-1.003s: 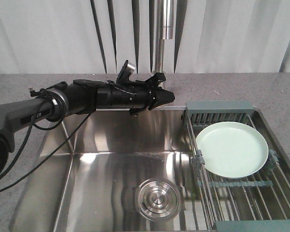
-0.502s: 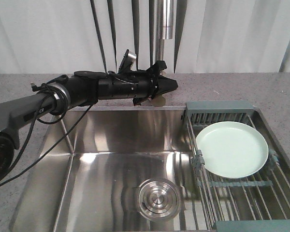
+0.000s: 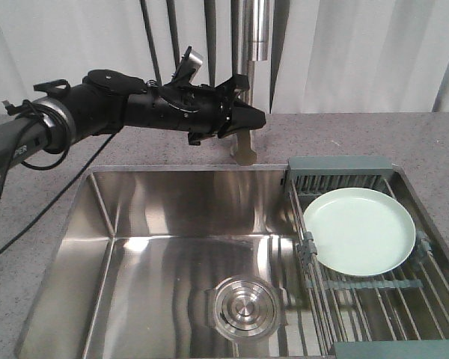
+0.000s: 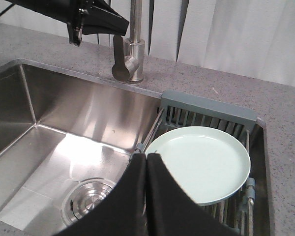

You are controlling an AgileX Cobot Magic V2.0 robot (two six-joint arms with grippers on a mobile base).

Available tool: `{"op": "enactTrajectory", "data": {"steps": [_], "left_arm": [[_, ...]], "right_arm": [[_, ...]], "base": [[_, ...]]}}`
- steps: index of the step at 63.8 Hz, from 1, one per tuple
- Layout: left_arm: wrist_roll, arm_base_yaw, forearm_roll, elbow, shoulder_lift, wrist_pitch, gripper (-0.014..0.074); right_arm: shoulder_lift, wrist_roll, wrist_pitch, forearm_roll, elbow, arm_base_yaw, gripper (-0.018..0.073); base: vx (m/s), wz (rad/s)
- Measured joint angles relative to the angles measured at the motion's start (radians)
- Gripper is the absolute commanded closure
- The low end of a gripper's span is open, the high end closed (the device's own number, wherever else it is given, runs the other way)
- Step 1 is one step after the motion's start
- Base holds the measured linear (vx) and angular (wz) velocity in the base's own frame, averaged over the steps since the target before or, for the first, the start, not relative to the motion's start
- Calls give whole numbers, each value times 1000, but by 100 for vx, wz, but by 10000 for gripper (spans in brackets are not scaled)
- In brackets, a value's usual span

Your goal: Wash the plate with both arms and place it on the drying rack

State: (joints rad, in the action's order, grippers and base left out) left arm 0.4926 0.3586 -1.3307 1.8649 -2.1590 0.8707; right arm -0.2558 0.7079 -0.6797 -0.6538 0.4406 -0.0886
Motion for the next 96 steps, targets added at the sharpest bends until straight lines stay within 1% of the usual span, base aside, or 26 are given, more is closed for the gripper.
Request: {"op": "enactTrajectory", "data": {"steps": [5, 7, 10, 17, 20, 25, 31, 43, 49, 54, 61, 71, 75, 79, 86, 93, 96], "left_arm": [[-77, -16, 160, 0, 33, 69, 603], [-99, -21, 213, 0, 45, 101, 603], [-139, -32, 319, 0, 73, 149, 603], [-208, -53, 522, -5, 151, 208, 603], [-221, -61, 580, -24, 196, 213, 603], [-229, -76, 640, -101, 304, 208, 603], [-226, -94, 672, -245, 443, 173, 603], [-184, -113, 679, -633, 785, 36, 603], [-182, -113, 680, -779, 958, 9, 603], [-176, -113, 680, -869, 1100, 10, 603], [-171, -113, 690, -936, 1287, -4, 603], [-132, -113, 805, -999, 1582, -33, 603], [-127, -113, 828, -1045, 1691, -61, 603], [-122, -113, 832, -1120, 1803, -117, 603], [-122, -113, 834, -1289, 1939, -289, 603], [-123, -113, 834, -1459, 1982, -430, 603], [-123, -113, 847, -1521, 1985, -491, 603]], "right_arm": [[0, 0, 0, 0, 0, 0, 564], [0, 0, 0, 0, 0, 0, 564], [0, 0, -2, 0, 0, 0, 564], [0, 0, -2, 0, 0, 0, 564], [0, 0, -2, 0, 0, 0, 564], [0, 0, -2, 0, 0, 0, 564], [0, 0, -2, 0, 0, 0, 564], [0, 0, -2, 0, 0, 0, 564], [0, 0, -2, 0, 0, 0, 564], [0, 0, -2, 0, 0, 0, 564], [0, 0, -2, 0, 0, 0, 564], [0, 0, -2, 0, 0, 0, 564], [0, 0, -2, 0, 0, 0, 564], [0, 0, -2, 0, 0, 0, 564], [0, 0, -2, 0, 0, 0, 564], [0, 0, -2, 0, 0, 0, 564], [0, 0, -2, 0, 0, 0, 564]], "base": [[0, 0], [0, 0], [0, 0], [0, 0], [0, 0], [0, 0], [0, 0], [0, 0], [0, 0], [0, 0], [0, 0], [0, 0], [0, 0], [0, 0], [0, 0], [0, 0], [0, 0]]}}
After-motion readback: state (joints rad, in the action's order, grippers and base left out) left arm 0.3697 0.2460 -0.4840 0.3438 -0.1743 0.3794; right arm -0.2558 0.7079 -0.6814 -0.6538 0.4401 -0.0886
